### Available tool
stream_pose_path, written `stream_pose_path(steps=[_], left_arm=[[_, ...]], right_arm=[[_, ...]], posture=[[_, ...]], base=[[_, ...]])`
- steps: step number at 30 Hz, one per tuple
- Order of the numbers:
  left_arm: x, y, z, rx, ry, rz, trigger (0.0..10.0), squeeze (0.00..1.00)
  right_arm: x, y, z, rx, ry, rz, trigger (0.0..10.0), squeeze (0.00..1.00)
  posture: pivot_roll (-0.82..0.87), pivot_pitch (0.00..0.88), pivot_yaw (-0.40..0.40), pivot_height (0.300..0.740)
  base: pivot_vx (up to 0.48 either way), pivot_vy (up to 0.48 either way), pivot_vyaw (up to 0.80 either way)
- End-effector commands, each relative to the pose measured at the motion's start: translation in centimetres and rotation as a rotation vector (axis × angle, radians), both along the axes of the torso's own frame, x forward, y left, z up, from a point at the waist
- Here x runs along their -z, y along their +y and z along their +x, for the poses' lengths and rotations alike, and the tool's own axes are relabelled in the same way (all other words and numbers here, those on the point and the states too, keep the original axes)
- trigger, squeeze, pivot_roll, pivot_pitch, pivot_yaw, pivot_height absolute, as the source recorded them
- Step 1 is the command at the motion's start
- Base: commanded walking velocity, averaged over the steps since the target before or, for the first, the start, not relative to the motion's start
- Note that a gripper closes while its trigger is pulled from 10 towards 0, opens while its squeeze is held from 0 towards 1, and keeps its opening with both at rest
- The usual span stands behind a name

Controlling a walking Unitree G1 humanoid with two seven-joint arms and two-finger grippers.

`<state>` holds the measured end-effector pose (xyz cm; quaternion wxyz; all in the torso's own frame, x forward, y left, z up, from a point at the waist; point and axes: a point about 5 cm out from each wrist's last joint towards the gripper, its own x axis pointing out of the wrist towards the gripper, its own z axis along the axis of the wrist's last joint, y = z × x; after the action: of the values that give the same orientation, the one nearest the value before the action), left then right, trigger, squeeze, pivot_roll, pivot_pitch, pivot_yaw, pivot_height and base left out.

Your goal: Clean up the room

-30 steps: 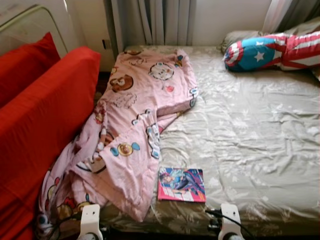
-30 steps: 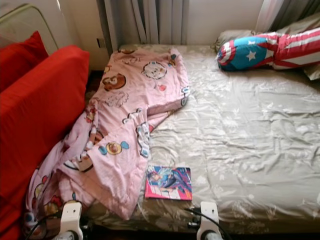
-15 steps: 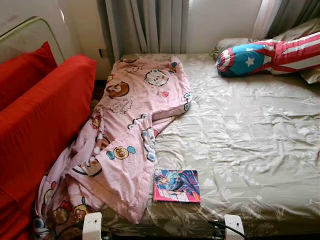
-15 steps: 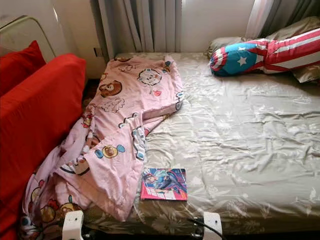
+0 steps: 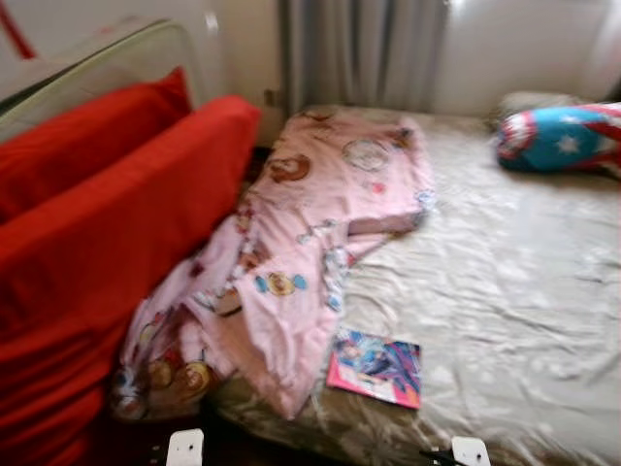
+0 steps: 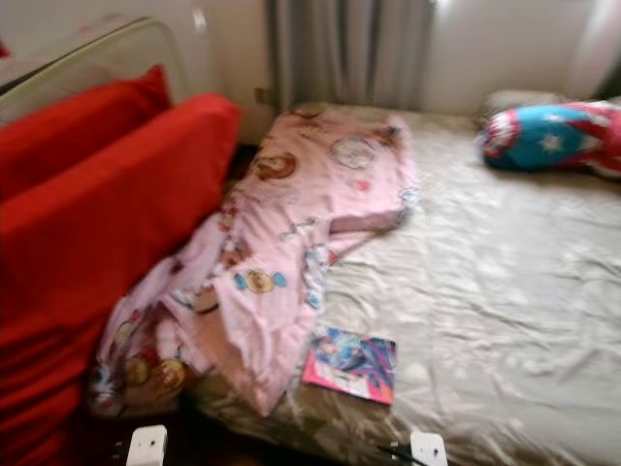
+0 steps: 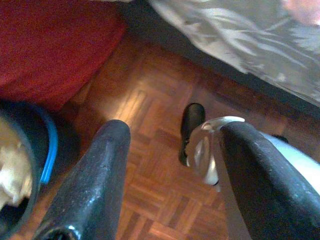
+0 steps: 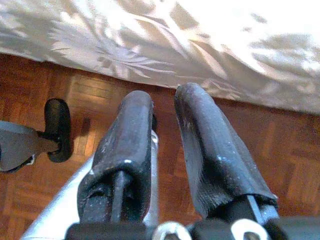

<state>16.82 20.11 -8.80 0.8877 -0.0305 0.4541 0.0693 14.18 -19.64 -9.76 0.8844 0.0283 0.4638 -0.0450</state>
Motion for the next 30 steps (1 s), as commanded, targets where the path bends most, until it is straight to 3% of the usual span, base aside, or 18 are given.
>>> stream_pose_path(steps=[1, 8, 18, 24, 28, 29, 30], left_arm=[[-0.4, 0.7, 0.6, 0.014, -0.028, 0.016, 10.0, 0.00], [-1.0, 0.7, 1.7, 0.000, -0.066, 0.014, 10.0, 0.00], [-0.8, -0.3, 1.5, 0.012, -0.079, -0.011, 10.0, 0.00], [-1.9, -0.2, 2.9, -0.024, -0.218, -0.010, 10.0, 0.00], [-6.0, 0.5, 7.4, -0.029, -0.524, 0.035, 10.0, 0.00], [-6.6, 0.6, 8.0, -0.032, -0.567, 0.035, 10.0, 0.00], [-7.9, 0.8, 9.0, -0.023, -0.642, 0.050, 10.0, 0.00]], right_arm=[[0.1, 0.7, -0.2, 0.023, -0.007, 0.023, 10.0, 0.00], [0.2, 1.9, 0.0, -0.016, -0.013, 0.049, 10.0, 0.00], [-0.1, 1.0, 0.2, 0.016, -0.042, 0.037, 10.0, 0.00], [-0.4, 0.8, 0.6, -0.001, -0.101, 0.050, 10.0, 0.00], [-1.0, 0.9, 1.1, -0.038, -0.188, 0.078, 10.0, 0.00], [-1.0, 0.9, 1.1, -0.035, -0.200, 0.083, 10.0, 0.00], [-1.7, 0.9, 2.4, -0.037, -0.257, 0.084, 10.0, 0.00]], posture=[[0.04, 0.025, 0.029, 0.730], [0.01, 0.063, 0.024, 0.730], [0.00, 0.099, -0.005, 0.730], [0.00, 0.112, -0.032, 0.730], [0.00, 0.109, -0.028, 0.730], [0.00, 0.114, -0.027, 0.730], [0.00, 0.115, -0.026, 0.730]], base=[[0.000, 0.000, 0.80], [0.000, 0.000, 0.52], [0.000, 0.000, 0.00], [0.000, 0.000, 0.00], [0.000, 0.000, 0.00], [0.000, 0.000, 0.00], [0.000, 0.000, 0.00]])
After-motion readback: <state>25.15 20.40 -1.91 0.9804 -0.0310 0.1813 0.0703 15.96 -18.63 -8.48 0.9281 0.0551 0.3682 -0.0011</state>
